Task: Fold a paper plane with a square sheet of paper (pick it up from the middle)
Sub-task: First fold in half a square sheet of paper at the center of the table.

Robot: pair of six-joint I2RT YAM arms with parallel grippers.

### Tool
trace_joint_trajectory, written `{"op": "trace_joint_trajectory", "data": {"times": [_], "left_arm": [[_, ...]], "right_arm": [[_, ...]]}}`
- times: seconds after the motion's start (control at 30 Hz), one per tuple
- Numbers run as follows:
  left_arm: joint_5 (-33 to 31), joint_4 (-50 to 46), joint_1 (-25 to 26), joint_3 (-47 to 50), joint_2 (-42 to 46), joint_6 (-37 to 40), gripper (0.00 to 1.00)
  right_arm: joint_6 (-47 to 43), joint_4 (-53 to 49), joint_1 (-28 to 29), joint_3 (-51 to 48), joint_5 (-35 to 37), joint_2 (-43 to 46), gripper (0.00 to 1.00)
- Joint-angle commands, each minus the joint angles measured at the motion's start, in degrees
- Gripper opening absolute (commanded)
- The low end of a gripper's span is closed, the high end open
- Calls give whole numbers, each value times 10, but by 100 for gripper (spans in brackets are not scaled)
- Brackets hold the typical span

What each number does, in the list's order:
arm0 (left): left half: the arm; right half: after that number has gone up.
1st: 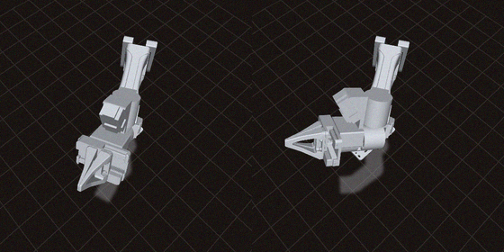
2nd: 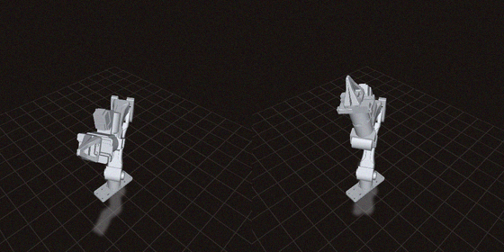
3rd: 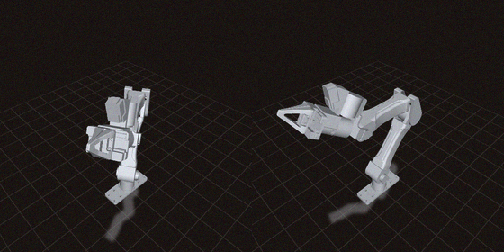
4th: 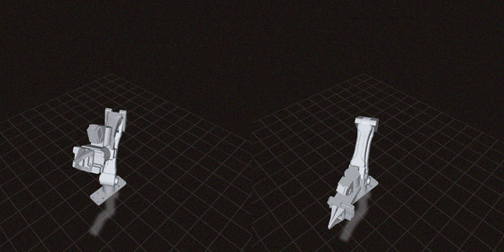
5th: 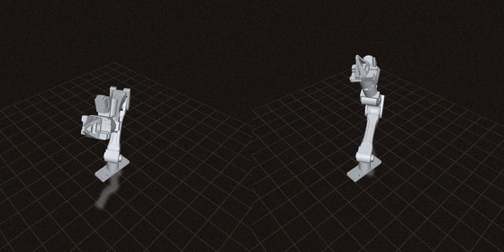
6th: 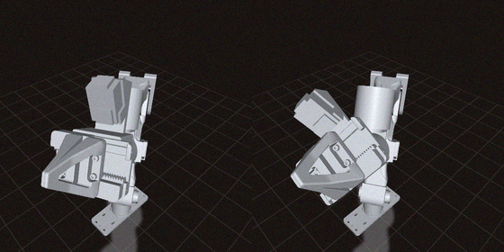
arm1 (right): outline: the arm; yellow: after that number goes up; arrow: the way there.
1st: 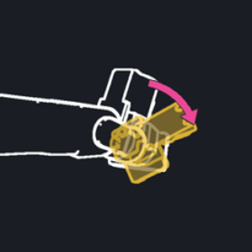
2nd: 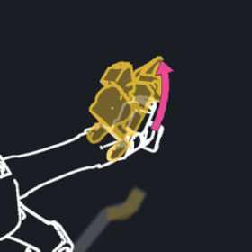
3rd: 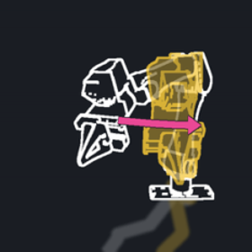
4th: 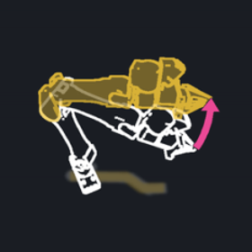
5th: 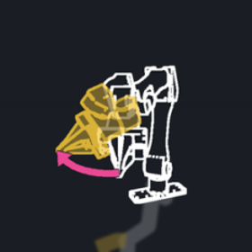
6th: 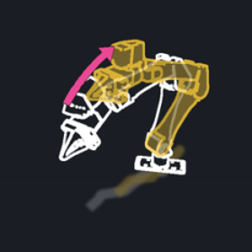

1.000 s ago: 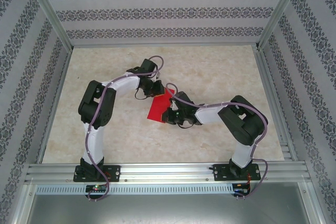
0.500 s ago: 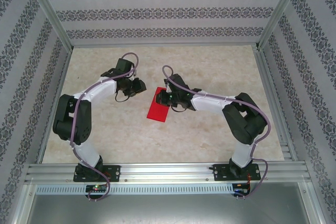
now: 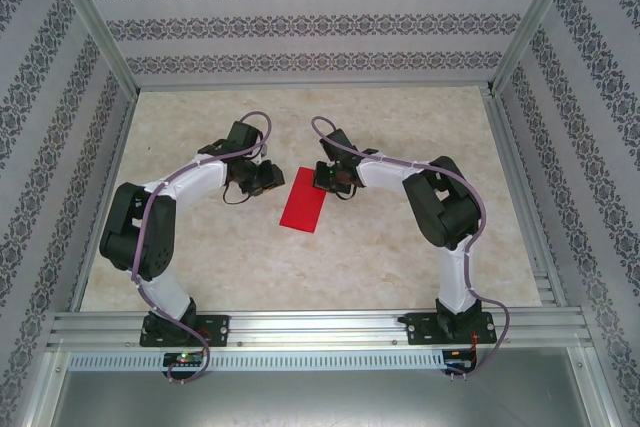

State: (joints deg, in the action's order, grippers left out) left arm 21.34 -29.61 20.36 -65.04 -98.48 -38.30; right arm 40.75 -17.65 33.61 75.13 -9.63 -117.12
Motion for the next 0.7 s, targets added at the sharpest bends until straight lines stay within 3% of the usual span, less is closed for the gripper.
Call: {"op": "trace_joint_trajectory", "data": {"times": [0.0, 0.2, 0.43, 0.53, 0.67], "left_arm": [[16, 20, 15, -3, 0, -12, 30], [35, 39, 48, 3, -7, -29, 30], [48, 66, 102, 19, -8, -56, 27], [55, 82, 133, 22, -16, -67, 24], [63, 109, 166, 18, -38, -82, 16]], "right_arm": [[7, -41, -10, 5, 42, -4, 6], [57, -46, -26, -66, 95, 47, 7], [162, -17, -28, -203, 164, 166, 12], [184, 46, -30, -260, 142, 215, 12], [147, 135, -32, -294, 82, 273, 9]]}}
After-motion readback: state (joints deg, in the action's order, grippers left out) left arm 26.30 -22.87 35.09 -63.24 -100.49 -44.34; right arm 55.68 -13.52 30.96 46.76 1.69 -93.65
